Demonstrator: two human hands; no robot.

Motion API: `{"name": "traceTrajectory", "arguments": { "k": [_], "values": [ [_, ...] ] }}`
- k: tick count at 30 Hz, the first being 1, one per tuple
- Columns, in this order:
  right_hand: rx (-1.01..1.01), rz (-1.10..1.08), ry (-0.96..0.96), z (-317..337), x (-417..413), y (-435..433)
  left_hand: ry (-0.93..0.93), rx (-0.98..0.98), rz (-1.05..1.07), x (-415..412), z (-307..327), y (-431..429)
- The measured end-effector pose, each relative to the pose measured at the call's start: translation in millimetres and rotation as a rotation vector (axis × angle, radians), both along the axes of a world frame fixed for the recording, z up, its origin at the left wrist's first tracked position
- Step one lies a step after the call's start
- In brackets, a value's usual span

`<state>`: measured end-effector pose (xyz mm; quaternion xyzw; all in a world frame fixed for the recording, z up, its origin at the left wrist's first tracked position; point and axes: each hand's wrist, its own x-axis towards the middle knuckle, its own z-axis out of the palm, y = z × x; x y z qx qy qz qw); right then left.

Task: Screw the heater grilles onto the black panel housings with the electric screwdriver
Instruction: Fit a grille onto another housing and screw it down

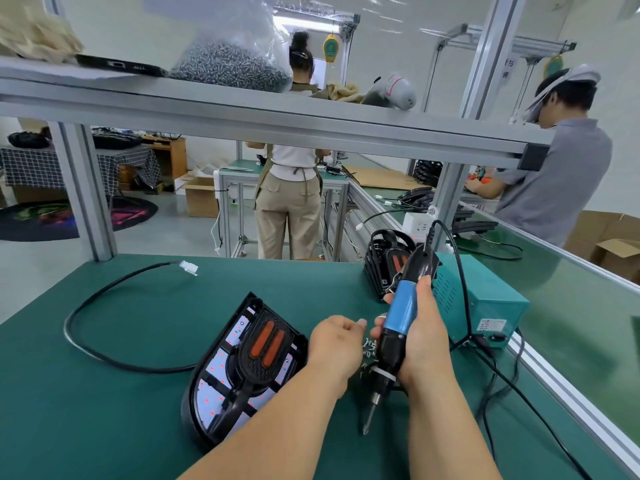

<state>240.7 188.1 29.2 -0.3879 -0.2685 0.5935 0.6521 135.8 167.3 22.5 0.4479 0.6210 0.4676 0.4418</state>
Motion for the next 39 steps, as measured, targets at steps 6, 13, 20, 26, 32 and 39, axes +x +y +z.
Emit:
{"name": "traceTrajectory", "arguments": {
  "k": [6, 13, 20, 26, 32, 39],
  "values": [
    [-0.048, 0.062, -0.021, 1.0, -3.1, -2.6, -0.152, 0.029, -0.055, 2.5, 13.4, -1.1],
    [0.059, 0.148, -0.044, 0.7, -7.9, -3.4, -0.376, -0.026, -0.122, 2.3, 29.8, 2.7],
    [0.103, 0.223, -0.037, 1.4, -12.8, -4.2, -0.478, -0.019, -0.104, 6.4, 30.4, 7.1],
    [0.084, 0.221, -0.075, -1.3, -15.0, -1.7, -0.463, 0.055, -0.083, 1.5, 29.6, 7.1],
    [0.031, 0.17, 0.008, -2.8, -12.6, -1.4, -0.191, 0.126, -0.149, -5.7, 28.7, 3.3],
    [-0.013, 0.109, -0.03, -5.2, -6.3, 2.0, 0.153, 0.181, -0.211, -14.1, 27.1, -8.8]
  ]
}}
